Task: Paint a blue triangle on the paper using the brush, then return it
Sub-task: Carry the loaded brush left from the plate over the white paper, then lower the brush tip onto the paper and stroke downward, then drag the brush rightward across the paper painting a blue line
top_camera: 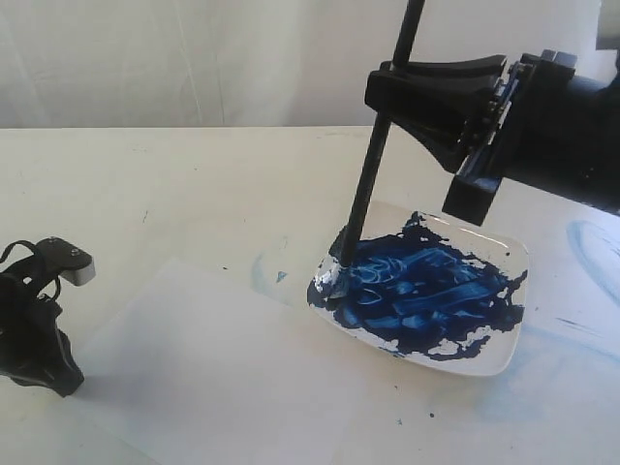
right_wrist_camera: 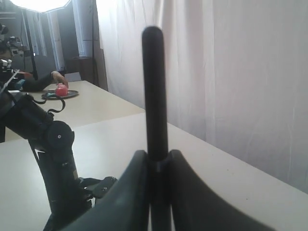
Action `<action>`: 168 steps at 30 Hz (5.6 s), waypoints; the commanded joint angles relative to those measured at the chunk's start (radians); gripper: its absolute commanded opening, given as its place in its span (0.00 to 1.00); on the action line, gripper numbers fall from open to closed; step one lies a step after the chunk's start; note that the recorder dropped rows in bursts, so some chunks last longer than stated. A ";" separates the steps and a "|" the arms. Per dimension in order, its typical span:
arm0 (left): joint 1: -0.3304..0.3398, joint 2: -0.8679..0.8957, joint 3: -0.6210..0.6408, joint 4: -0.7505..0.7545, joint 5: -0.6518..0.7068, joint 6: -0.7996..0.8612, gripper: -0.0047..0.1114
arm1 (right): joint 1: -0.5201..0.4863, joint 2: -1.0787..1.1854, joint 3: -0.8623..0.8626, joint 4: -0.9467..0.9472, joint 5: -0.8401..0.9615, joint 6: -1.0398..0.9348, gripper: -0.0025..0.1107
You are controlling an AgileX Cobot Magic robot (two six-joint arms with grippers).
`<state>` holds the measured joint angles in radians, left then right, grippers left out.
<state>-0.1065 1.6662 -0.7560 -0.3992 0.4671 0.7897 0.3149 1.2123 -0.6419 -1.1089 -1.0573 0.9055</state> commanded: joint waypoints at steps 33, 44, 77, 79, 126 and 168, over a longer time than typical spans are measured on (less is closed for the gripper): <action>-0.006 0.000 0.016 -0.003 -0.004 0.020 0.04 | 0.381 0.540 -0.282 0.275 -0.164 -0.254 0.02; -0.006 0.000 0.016 -0.003 0.000 0.020 0.04 | 0.405 0.643 -0.324 0.281 -0.164 -0.256 0.02; -0.006 0.000 0.016 -0.003 0.000 0.018 0.04 | 0.405 0.657 -0.324 0.282 -0.080 -0.277 0.02; -0.006 0.000 0.016 -0.003 0.000 0.018 0.04 | 0.405 0.657 -0.324 0.282 -0.064 -0.284 0.02; -0.006 0.000 0.016 -0.011 0.000 0.018 0.04 | 0.403 0.647 -0.324 0.489 -0.016 -0.588 0.02; -0.006 0.000 0.016 -0.011 0.020 0.018 0.04 | 0.825 0.446 -0.322 1.535 0.410 -1.132 0.02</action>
<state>-0.1065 1.6644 -0.7521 -0.4027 0.4622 0.8049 1.1374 1.6355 -0.9648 0.4148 -0.6290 -0.2361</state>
